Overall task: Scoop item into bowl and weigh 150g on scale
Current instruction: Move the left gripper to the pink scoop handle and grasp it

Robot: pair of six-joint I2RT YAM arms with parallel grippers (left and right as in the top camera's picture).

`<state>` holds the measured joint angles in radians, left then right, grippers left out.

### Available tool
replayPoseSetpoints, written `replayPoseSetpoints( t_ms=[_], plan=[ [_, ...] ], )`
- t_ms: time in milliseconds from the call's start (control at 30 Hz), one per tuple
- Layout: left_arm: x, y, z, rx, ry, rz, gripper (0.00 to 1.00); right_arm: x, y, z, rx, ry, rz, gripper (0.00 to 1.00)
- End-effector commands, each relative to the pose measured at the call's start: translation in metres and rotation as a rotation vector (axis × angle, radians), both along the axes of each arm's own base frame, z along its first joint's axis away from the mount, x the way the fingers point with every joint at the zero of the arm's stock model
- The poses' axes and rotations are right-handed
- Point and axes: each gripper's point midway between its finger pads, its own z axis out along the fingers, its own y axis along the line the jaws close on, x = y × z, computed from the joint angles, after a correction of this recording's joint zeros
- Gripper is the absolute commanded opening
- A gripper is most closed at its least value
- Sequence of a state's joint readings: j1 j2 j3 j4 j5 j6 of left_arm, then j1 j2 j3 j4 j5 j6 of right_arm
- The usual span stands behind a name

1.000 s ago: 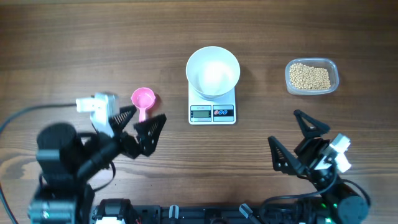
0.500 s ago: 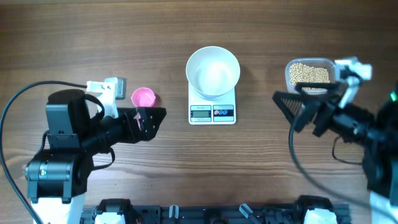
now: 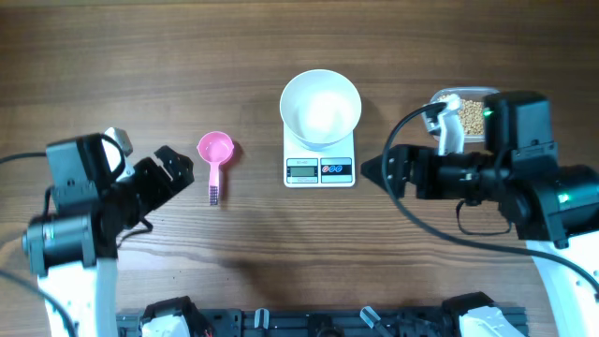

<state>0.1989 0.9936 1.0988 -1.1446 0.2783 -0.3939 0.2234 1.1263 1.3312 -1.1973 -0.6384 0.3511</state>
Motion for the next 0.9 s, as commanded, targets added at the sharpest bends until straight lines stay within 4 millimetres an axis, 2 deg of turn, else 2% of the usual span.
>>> replayPoseSetpoints(
  t_ms=[0, 200, 433, 567, 733, 867],
  plan=[
    [0.011, -0.008, -0.018, -0.066, 0.073, -0.111, 1.0, 0.011, -0.015, -0.016, -0.242, 0.0, -0.086, 0.99],
    [0.02, -0.006, -0.067, -0.107, 0.275, -0.152, 1.0, 0.004, 0.002, -0.032, -0.266, 0.062, -0.007, 1.0],
    [0.029, -0.004, -0.107, -0.145, 0.406, -0.16, 1.0, 0.005, 0.003, -0.037, -0.266, 0.1, -0.024, 1.0],
    [0.03, -0.003, -0.124, -0.155, 0.443, -0.168, 0.99, 0.001, 0.003, -0.038, -0.263, 0.117, -0.015, 1.0],
    [0.039, -0.006, -0.127, -0.169, 0.403, -0.176, 0.83, 0.0, 0.003, -0.038, -0.262, 0.12, -0.014, 1.0],
    [0.051, -0.005, -0.14, -0.154, 0.343, -0.176, 0.78, -0.002, 0.006, -0.037, -0.246, 0.126, -0.004, 1.0]
  ],
)
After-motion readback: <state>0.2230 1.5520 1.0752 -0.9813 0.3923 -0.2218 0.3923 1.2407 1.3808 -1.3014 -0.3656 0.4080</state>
